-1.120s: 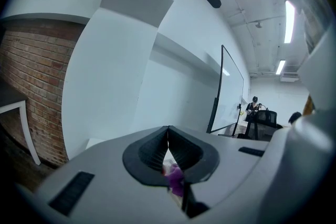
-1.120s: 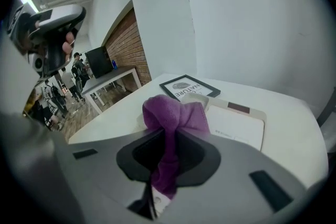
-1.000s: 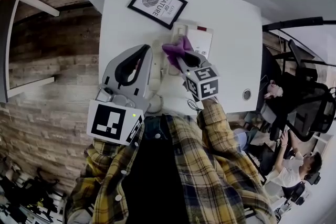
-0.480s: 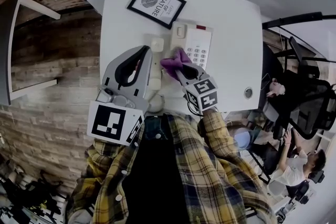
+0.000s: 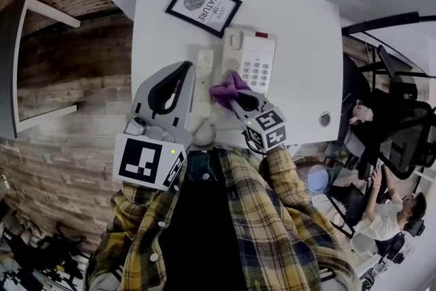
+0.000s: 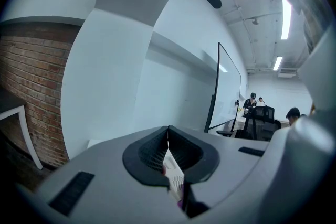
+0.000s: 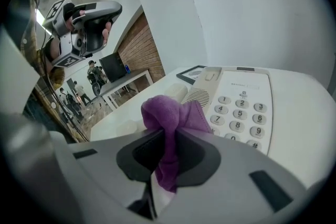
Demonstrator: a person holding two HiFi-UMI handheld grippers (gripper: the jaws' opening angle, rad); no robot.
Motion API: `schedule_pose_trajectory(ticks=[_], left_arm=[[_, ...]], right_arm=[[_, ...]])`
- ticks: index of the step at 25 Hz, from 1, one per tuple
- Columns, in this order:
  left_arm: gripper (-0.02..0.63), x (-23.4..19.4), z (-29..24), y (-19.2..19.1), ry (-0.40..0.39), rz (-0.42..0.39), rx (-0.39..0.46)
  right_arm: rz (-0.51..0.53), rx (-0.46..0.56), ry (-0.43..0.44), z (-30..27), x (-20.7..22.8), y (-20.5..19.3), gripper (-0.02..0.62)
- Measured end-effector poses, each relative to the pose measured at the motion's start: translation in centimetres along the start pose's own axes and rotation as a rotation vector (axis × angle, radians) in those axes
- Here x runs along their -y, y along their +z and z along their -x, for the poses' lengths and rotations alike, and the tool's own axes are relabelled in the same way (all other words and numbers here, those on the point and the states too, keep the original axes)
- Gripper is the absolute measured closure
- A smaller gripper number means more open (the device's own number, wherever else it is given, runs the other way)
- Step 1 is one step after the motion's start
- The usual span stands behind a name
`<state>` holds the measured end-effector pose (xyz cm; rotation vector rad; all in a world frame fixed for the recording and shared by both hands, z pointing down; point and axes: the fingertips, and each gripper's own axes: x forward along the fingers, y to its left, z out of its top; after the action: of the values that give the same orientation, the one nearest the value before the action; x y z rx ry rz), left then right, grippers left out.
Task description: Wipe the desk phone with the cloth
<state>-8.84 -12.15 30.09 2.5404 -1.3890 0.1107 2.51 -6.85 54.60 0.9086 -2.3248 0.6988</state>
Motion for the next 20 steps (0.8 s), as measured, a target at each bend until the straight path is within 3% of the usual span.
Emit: schedule_pose_trajectory(ticks=[5,9,20], left_arm=[[0.591,0.1,-0.3,0.0,-0.001,-0.009,-0.003],[0.591,-0.2,-0.4,0.0,0.007,-0.011,-0.005],[0.591,-0.8,-0.4,-0.1,0.040,-0.003,-0.007]], right_arm=[[-0.054,0.057,0.003,1.0,0.8,0.9,0.535],[-0.056,0.142,-0.026,2.9,2.5,4.3,0.535],[0.059,0.330,-0.160,5.5,9.6,15.3,0.534]])
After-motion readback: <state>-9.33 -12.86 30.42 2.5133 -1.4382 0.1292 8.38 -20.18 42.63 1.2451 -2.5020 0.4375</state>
